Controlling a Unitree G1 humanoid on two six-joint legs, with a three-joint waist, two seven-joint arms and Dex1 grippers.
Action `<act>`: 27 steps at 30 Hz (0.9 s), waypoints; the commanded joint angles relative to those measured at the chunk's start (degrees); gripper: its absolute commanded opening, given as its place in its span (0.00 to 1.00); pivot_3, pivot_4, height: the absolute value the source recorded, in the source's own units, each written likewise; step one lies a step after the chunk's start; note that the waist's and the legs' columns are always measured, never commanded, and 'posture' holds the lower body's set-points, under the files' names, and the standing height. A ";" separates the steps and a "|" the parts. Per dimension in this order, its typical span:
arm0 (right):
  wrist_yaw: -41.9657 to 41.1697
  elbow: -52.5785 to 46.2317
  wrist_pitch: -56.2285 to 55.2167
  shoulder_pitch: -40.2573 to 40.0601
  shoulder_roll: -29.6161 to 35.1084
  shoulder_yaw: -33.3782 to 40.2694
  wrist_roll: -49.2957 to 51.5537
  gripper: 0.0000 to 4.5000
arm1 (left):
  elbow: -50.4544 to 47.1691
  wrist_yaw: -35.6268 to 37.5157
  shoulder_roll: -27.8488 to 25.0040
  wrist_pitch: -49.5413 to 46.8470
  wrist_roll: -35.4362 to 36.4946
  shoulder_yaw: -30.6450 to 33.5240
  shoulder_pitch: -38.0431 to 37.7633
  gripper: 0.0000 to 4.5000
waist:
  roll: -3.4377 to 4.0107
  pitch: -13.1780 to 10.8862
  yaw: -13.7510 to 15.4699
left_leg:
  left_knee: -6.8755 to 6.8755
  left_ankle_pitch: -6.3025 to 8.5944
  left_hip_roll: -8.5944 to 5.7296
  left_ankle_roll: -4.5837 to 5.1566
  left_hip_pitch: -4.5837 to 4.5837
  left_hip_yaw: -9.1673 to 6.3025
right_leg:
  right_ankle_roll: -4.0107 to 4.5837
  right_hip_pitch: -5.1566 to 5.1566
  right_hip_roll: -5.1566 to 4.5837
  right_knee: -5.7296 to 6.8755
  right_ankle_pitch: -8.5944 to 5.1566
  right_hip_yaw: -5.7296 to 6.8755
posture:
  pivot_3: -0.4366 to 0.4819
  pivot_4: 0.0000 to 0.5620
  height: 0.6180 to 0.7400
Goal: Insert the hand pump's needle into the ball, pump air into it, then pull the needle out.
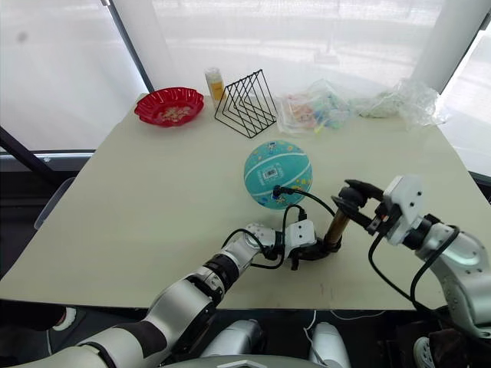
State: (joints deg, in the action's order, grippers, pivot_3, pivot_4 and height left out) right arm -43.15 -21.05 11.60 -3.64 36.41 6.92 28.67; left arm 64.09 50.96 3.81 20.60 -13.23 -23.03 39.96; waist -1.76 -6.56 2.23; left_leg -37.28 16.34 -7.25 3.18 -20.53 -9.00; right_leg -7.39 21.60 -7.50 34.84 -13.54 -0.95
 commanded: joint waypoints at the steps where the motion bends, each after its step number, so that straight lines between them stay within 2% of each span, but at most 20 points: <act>1: -0.88 4.16 -0.14 -2.00 -0.74 -3.35 -3.69 0.42 | 7.05 -0.62 -1.07 -5.31 -5.01 -3.64 -3.61 0.24 | 0.09 0.11 -0.12 | 0.00 0.00 0.00 0.00 0.03 -0.01 | 0.00 0.00 0.03 0.00 0.00 -0.05 | 0.48 0.27 1.00; 7: -1.29 -5.18 5.64 1.82 3.86 4.64 5.11 0.42 | 7.12 -0.69 -1.13 -5.34 -5.04 -3.66 -3.46 0.24 | 0.33 -0.04 -0.01 | 0.00 0.01 -0.01 -0.01 0.03 -0.11 | 0.00 -0.01 0.11 -0.01 0.00 -0.11 | 0.48 0.27 1.00; 13: -0.09 -10.41 12.85 5.90 8.05 11.97 14.01 0.42 | 7.11 -0.54 -1.08 -5.30 -5.11 -3.73 -3.51 0.24 | 0.61 -0.43 0.17 | -0.03 0.01 -0.12 0.00 -0.15 -0.12 | 0.01 0.09 -0.03 -0.04 0.01 -0.09 | 0.48 0.27 1.00; 15: -0.31 -11.71 17.27 9.32 13.00 18.93 20.96 0.42 | 7.16 -0.41 -0.98 -5.28 -5.14 -3.77 -3.42 0.24 | 0.71 -0.62 0.17 | -0.06 0.00 -0.15 0.00 -0.18 -0.10 | 0.01 0.09 -0.07 -0.05 0.01 -0.09 | 0.48 0.27 1.00; 18: 0.01 -11.67 21.54 13.24 18.17 24.81 26.88 0.42 | 7.21 -0.34 -0.92 -5.30 -5.15 -3.79 -3.30 0.24 | 0.99 -0.94 0.27 | -0.14 0.02 -0.29 0.04 -0.30 -0.07 | -0.01 0.14 -0.20 -0.04 0.02 -0.10 | 0.48 0.27 1.00; 25: 1.31 -9.96 25.87 19.06 23.72 28.89 30.40 0.42 | 7.17 -0.20 -0.93 -5.30 -5.15 -3.75 -3.24 0.24 | 0.75 -1.10 0.38 | -0.14 0.01 -0.32 0.05 -0.36 -0.13 | -0.02 0.18 -0.27 -0.05 0.03 -0.01 | 0.48 0.27 1.00; 27: 1.28 -11.40 24.79 16.37 22.31 26.55 26.76 0.42 | 7.16 -0.18 -0.98 -5.28 -5.17 -3.76 -3.25 0.24 | 0.76 -1.12 0.39 | -0.14 0.01 -0.33 0.05 -0.36 -0.13 | -0.02 0.20 -0.28 -0.04 0.03 0.00 | 0.48 0.27 1.00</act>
State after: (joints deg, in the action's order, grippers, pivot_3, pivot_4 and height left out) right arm -43.29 -30.60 40.04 12.25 59.17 29.72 57.74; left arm 63.49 51.57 4.68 20.72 -13.11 -22.99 40.83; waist -0.99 -7.68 2.62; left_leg -37.42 16.35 -7.58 3.23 -20.89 -9.14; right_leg -7.41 21.81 -7.78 34.80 -13.51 -0.93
